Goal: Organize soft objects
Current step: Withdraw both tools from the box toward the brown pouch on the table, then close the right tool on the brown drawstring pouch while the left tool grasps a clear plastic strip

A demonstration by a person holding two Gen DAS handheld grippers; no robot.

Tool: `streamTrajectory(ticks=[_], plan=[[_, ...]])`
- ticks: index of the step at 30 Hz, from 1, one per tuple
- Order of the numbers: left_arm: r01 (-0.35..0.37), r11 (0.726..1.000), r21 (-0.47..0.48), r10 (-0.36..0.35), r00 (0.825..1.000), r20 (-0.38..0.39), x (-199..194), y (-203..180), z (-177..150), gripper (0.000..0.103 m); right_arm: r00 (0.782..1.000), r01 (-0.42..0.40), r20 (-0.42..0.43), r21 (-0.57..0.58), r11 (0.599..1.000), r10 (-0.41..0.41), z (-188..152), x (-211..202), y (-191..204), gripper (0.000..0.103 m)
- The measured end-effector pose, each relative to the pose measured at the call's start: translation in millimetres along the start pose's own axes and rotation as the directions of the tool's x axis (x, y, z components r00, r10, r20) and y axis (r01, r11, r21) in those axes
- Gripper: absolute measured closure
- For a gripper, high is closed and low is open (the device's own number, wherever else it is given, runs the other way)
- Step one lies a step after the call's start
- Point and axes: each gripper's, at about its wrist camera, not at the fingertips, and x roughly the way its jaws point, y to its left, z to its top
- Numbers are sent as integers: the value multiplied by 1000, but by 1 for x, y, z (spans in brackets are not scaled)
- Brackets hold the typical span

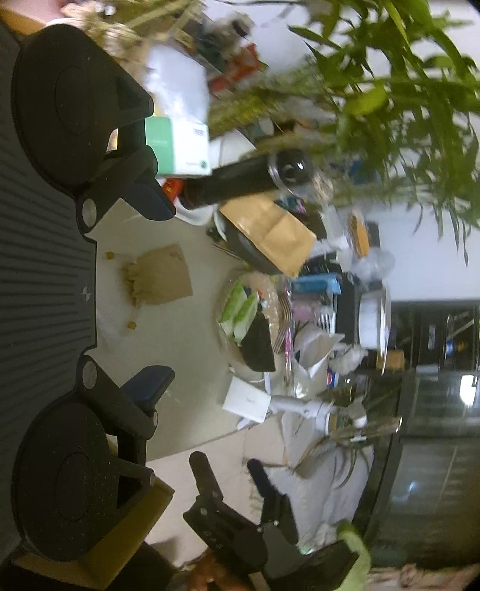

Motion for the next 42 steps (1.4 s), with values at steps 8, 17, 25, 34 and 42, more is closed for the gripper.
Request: streamTrajectory(ticks=[8,17,25,34,42], plan=[[85,996,40,-83,995,-47,47,16,-7,27,999,-43,18,2,999,42,6,12,-12,0],[216,976,34,-210,969,-129,109,35,-42,36,998,-65,19,62,996,64,0,33,-34,0],[318,946,58,-301,932,-204,144,36,-65,47,998,-56,-11,77,995,57,-8,61,-42,0],[355,924,143,-305,908,-286,164,24,-86,56,997,-72,-35,87,994,76,-13,94,-40,0],[349,915,205,-270,903,-334,173,19,-97,66,994,-105,-19,94,990,108,-16,119,-41,0]])
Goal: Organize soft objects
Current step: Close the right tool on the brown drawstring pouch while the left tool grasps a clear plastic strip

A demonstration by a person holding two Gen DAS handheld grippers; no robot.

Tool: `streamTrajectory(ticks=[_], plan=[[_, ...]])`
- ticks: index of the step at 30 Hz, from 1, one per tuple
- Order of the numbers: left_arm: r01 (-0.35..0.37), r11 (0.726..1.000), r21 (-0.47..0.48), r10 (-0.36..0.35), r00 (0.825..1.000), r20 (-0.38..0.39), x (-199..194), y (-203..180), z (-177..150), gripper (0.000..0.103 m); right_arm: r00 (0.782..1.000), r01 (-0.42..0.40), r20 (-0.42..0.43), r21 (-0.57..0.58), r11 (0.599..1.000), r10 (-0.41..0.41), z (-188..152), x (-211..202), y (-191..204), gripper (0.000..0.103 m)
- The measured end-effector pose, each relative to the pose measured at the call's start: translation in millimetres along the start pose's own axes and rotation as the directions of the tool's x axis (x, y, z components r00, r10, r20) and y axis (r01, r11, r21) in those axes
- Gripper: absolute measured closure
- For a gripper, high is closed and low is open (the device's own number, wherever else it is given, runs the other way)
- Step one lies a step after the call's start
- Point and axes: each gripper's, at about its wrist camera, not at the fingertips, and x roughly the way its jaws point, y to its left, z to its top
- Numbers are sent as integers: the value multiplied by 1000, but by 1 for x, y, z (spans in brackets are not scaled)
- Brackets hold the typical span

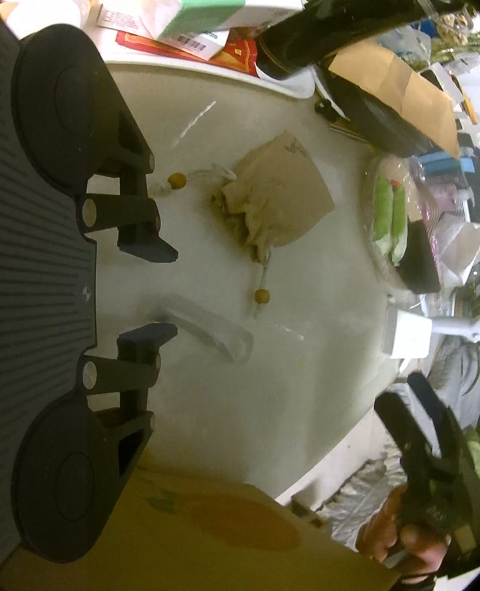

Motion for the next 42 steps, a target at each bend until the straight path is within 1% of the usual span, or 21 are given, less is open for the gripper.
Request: streamTrajectory(ticks=[3,4,6,7,8,11,14,17,19,20,23,25,26,27,30,33,35,36,39,42], plan=[[-3,1000,19,3,1000,6,5,-3,0,66,1000,-25,3,-2,1000,25,-1,12,-2,2],[-7,1000,24,7,1000,8,7,-4,0,67,999,-37,3,4,999,37,-1,17,-3,5],[-9,999,35,8,1000,18,9,-5,0,71,998,-65,4,8,998,65,-1,26,-3,8],[-8,999,35,7,1000,25,10,-5,1,75,997,-77,2,5,997,77,-1,31,-3,9],[-10,999,37,9,1000,29,10,-6,1,82,996,-85,0,-3,996,85,-1,35,-2,9],[-8,999,37,7,1000,28,10,-6,2,95,996,-93,-12,-59,994,92,-4,48,3,13],[-10,999,50,9,999,32,9,-10,1,99,994,-111,-33,-105,988,108,-7,61,8,20],[-16,999,52,14,999,32,10,-10,1,100,987,-158,-45,-122,980,154,-8,71,13,27],[-25,999,48,24,999,35,10,-9,2,100,983,-184,-43,-145,972,179,-7,76,19,37],[-27,999,44,25,999,37,9,-8,2,100,981,-192,-45,-158,969,187,-7,79,22,39],[-28,999,22,27,998,51,6,-5,2,100,978,-208,-49,-185,960,202,-2,90,32,52],[-26,1000,11,25,998,61,5,-4,2,100,976,-217,-56,-198,956,210,0,99,36,66],[-25,1000,4,25,998,64,4,-3,3,100,975,-222,-62,-203,954,214,1,103,37,68],[-25,1000,-1,25,997,67,4,-2,3,100,974,-226,-68,-208,952,217,2,107,39,71],[-15,1000,-8,16,997,69,3,-1,4,100,974,-225,-76,-220,949,213,3,117,44,74],[-8,1000,-10,9,997,72,3,0,5,100,975,-223,-79,-229,948,210,4,127,48,80],[-12,1000,-16,13,997,77,2,0,5,100,977,-212,-60,-241,947,203,3,128,51,94],[-13,1000,-22,15,997,82,1,1,5,100,978,-209,-59,-242,948,200,3,128,51,98],[-33,999,-39,36,995,92,-4,4,6,100,974,-224,-68,-198,954,215,4,127,46,99],[-83,995,-54,88,991,99,-13,6,7,100,972,-234,-61,-132,963,228,10,121,36,99]])
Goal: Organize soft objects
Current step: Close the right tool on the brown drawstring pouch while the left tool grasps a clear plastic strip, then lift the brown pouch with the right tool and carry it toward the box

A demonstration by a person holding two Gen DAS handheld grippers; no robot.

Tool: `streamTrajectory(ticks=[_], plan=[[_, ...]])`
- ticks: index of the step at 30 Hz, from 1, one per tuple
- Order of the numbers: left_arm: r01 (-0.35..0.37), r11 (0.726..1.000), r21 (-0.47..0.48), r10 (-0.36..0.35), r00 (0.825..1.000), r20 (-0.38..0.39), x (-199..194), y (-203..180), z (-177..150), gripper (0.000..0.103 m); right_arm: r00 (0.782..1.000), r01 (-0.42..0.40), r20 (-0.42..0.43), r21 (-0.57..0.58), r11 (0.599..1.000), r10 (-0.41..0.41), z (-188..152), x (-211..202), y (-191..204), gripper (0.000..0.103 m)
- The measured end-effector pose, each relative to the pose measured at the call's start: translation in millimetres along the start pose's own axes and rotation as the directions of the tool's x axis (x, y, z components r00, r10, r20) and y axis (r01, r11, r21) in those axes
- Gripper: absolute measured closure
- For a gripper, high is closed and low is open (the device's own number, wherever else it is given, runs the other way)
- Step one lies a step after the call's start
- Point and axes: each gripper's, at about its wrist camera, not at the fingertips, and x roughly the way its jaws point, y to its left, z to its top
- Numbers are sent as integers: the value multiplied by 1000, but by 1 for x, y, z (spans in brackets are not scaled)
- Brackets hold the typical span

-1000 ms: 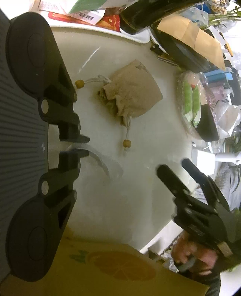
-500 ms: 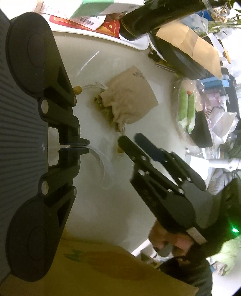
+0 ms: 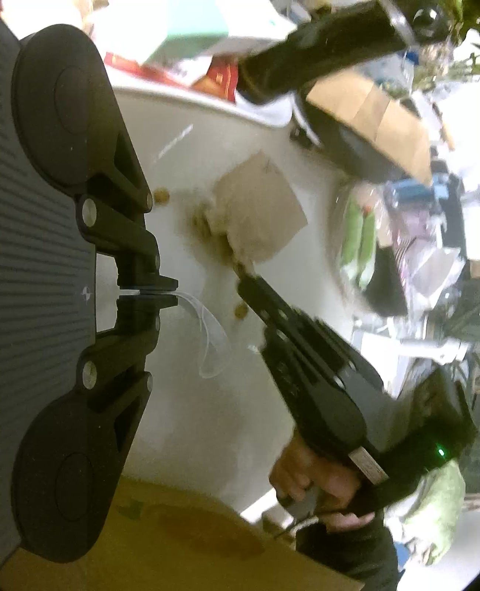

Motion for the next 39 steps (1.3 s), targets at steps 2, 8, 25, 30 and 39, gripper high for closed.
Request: streamTrajectory(ticks=[2,8,25,30,39], plan=[[-37,999,-21,37,999,10,-8,3,3,100,1000,1,23,42,999,-1,5,-13,-5,99],[-133,984,-116,137,990,30,-41,3,12,100,997,13,74,150,989,-24,10,-68,-13,99],[-281,934,-219,315,939,138,-156,-48,59,100,966,134,190,215,967,-176,27,-236,28,99],[-303,917,-260,352,921,168,-187,-54,76,100,954,151,226,201,968,-196,37,-271,44,99],[-317,899,-303,380,908,176,-228,-73,82,100,934,155,291,196,968,-208,36,-322,70,99]])
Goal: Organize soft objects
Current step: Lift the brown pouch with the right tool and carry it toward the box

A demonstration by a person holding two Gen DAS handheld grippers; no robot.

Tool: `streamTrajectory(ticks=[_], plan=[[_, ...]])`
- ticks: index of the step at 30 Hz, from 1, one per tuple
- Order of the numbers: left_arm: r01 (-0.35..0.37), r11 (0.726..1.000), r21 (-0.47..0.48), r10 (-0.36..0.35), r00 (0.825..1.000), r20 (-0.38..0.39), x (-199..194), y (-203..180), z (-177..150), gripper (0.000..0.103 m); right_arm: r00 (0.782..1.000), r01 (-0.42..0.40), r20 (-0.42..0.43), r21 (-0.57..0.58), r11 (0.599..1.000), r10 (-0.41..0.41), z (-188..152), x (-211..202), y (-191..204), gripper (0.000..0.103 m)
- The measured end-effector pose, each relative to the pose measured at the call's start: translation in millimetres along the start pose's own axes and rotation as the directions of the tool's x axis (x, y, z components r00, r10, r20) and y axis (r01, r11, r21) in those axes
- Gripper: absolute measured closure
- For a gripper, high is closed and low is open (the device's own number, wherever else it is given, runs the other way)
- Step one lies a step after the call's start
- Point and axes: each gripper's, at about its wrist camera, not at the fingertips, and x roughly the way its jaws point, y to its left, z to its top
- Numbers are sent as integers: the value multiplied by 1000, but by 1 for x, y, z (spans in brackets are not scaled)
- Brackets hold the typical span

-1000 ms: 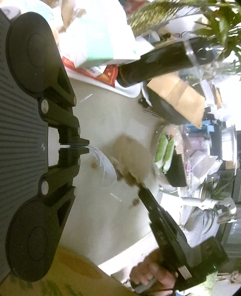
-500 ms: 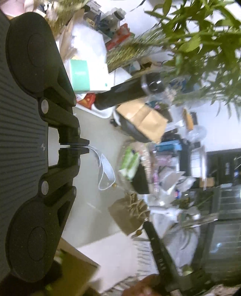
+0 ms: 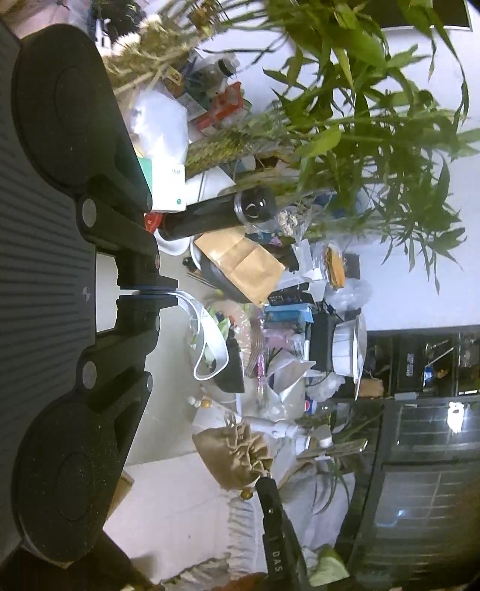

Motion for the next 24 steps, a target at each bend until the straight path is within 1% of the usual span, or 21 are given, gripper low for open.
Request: streamTrajectory(ticks=[6,11,13,18,24], plan=[[21,999,-39,-20,1000,10,-25,-4,-6,100,1000,-12,21,-6,1000,13,-10,-27,8,99],[30,999,-35,-29,999,19,-42,-13,-15,100,999,-43,28,-24,999,44,-21,-45,19,99],[44,998,-37,-44,999,15,-48,-16,-21,100,998,-54,29,-34,998,55,-26,-50,23,99],[60,998,-35,-61,998,-14,-55,-27,-35,100,996,-76,41,-63,995,79,-33,-64,34,99],[71,997,-25,-72,996,-60,-53,-43,-49,100,993,-101,56,-76,992,106,-37,-77,41,99]])
